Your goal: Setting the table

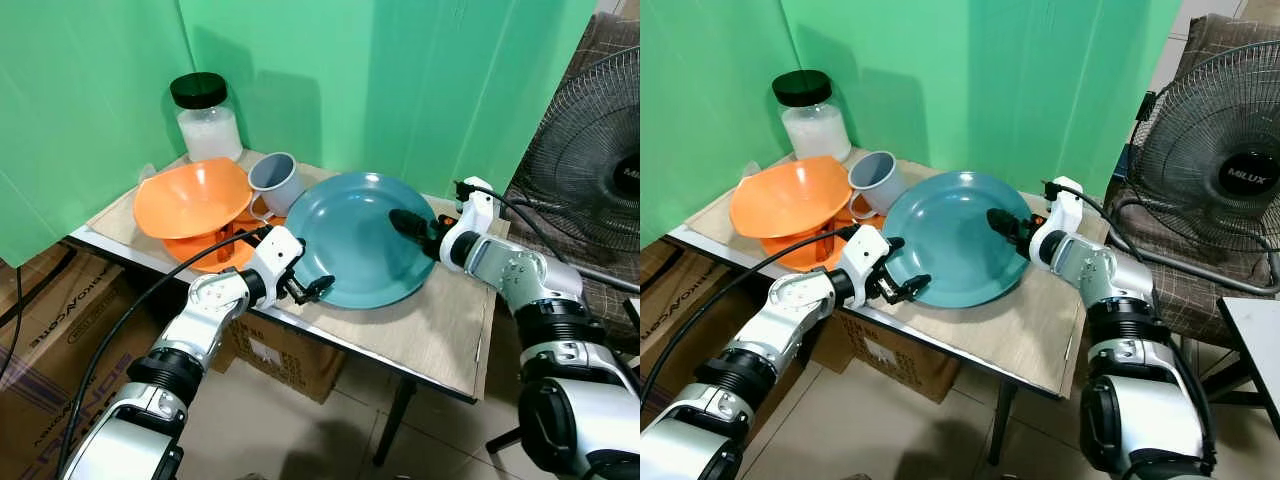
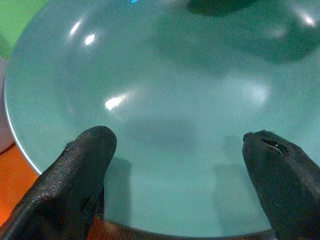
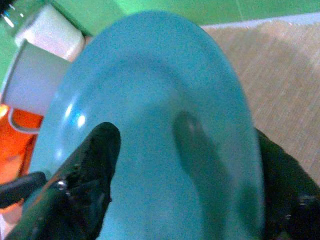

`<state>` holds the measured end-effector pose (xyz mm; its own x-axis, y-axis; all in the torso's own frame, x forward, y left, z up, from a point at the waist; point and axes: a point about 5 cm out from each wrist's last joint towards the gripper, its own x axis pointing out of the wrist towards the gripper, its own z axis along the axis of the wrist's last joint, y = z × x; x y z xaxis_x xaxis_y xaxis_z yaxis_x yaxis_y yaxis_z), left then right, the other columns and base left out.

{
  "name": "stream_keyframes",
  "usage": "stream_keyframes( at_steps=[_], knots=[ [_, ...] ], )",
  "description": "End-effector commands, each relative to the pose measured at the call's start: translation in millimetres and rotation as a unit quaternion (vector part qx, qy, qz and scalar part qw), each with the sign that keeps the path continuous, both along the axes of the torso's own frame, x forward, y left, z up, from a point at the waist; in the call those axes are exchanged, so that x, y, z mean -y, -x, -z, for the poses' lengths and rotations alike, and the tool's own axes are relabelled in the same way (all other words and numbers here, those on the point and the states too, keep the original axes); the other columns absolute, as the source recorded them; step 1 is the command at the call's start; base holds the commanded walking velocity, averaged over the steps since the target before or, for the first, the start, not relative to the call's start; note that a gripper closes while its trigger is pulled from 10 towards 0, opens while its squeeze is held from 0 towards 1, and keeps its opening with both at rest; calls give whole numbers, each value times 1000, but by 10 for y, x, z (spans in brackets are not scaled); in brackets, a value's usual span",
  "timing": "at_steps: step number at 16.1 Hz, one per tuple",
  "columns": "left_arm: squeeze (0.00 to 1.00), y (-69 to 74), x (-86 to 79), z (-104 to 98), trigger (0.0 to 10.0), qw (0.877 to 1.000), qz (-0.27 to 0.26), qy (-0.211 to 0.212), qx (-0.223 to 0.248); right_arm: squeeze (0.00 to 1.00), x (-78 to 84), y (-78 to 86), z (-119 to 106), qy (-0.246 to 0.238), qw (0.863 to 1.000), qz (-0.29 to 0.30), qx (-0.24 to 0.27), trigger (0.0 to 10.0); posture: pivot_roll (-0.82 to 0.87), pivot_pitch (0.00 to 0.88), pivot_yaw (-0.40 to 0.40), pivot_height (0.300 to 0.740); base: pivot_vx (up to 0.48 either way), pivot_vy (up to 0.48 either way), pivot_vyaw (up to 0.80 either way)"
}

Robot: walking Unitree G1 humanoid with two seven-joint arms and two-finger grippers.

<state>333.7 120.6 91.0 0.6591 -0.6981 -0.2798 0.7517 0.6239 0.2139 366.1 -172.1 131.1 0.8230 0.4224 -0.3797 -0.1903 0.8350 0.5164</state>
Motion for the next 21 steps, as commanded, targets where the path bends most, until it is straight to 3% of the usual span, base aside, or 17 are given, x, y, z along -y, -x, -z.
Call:
stream_keyframes(
  at_steps=[1, 11, 14, 17, 18, 19, 21],
  knots=[
    [859, -12, -50, 21, 10000, 1000, -1, -18, -7, 0, 25, 16, 10, 11, 1000, -3, -4, 0, -129, 30, 48, 740, 0, 0, 0],
    [859, -41, -53, -7, 10000, 1000, -1, -20, 5, 0, 144, 9, -20, 22, 1000, 12, -6, 0, -129, 24, 52, 740, 0, 0, 0],
    [855, -60, -18, -125, 10000, 999, 3, -6, 33, 0, 196, 8, -75, -27, 999, 30, -4, 0, -130, 15, 58, 740, 0, 0, 0],
    [239, -11, 66, -402, 10000, 995, 3, 57, 82, 0, 279, 70, -80, -47, 998, 38, -5, 0, -127, 5, 67, 740, 0, 0, 0],
    [110, 21, 87, -455, 10000, 994, 6, 67, 90, 0, 284, 92, -72, -50, 998, 36, -6, 0, -127, 3, 67, 740, 0, 0, 0],
    [43, 47, 107, -488, 10000, 993, 8, 73, 95, 0, 278, 111, -56, -51, 998, 34, -9, 0, -125, 0, 68, 740, 0, 0, 0],
    [0, 90, 127, -491, 10000, 993, 10, 73, 93, 0, 254, 132, -27, -54, 998, 32, -15, 0, -124, 0, 68, 740, 0, 0, 0]
  ],
)
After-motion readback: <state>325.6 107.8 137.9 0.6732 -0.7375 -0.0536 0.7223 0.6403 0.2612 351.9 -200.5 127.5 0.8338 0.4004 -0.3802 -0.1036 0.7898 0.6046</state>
